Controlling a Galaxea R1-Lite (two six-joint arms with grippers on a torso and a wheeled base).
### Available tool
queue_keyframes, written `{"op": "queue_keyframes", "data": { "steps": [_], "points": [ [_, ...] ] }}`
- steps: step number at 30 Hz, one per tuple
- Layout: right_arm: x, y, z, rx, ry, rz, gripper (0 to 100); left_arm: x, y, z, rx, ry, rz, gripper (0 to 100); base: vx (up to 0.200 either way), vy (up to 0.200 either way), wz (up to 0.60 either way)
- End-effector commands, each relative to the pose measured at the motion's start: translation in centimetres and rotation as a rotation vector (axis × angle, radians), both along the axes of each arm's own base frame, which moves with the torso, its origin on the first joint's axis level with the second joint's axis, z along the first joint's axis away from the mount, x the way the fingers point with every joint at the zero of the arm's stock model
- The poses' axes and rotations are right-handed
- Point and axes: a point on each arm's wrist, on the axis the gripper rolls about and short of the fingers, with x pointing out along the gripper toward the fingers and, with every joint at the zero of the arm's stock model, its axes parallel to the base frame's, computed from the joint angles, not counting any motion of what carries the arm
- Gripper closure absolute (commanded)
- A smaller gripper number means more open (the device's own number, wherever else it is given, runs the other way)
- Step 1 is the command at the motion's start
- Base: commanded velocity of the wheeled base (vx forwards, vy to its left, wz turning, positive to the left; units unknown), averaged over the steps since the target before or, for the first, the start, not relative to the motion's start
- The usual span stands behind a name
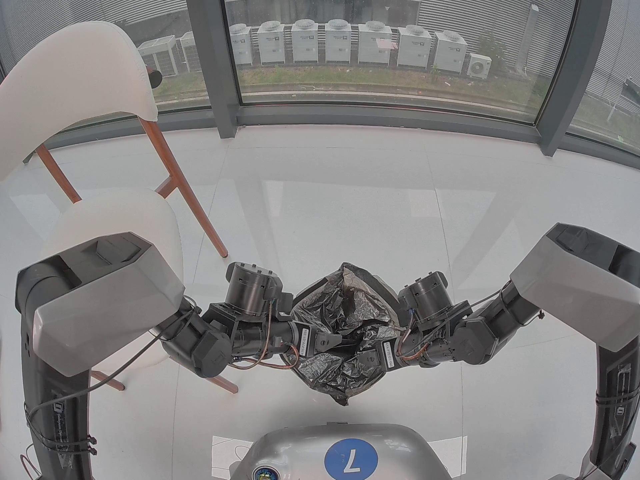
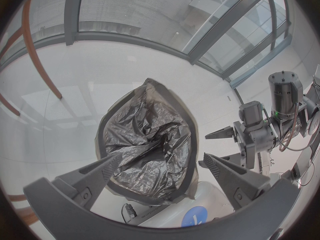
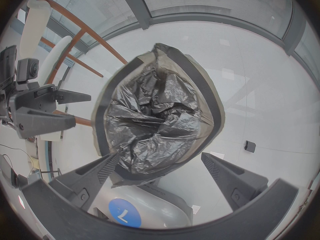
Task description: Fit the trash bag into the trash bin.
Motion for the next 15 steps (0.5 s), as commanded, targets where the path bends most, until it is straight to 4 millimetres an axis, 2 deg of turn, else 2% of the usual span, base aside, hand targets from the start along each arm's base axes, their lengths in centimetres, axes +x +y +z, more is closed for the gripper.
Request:
{"op": "queue_keyframes", "data": {
  "steps": [1, 7, 11, 15],
  "points": [
    [0.3, -0.4, -1.1, -0.011, 0.022, -0.004, 0, 0.1, 0.5, -1.3, 0.019, 0.030, 0.014, 0, 0.000, 0.000, 0.00],
    [0.4, -0.1, -2.0, -0.015, 0.039, 0.007, 0, 0.6, 1.4, -1.1, 0.016, 0.025, 0.039, 0, 0.000, 0.000, 0.00],
    [0.6, 0.1, -2.0, -0.012, 0.030, 0.013, 0, 0.6, 1.6, -1.1, 0.019, 0.027, 0.045, 0, 0.000, 0.000, 0.00],
    [1.5, 0.8, 0.0, 0.031, -0.028, 0.013, 0, 0.7, 1.7, -1.1, 0.018, 0.023, 0.048, 0, 0.000, 0.000, 0.00]
  ]
}}
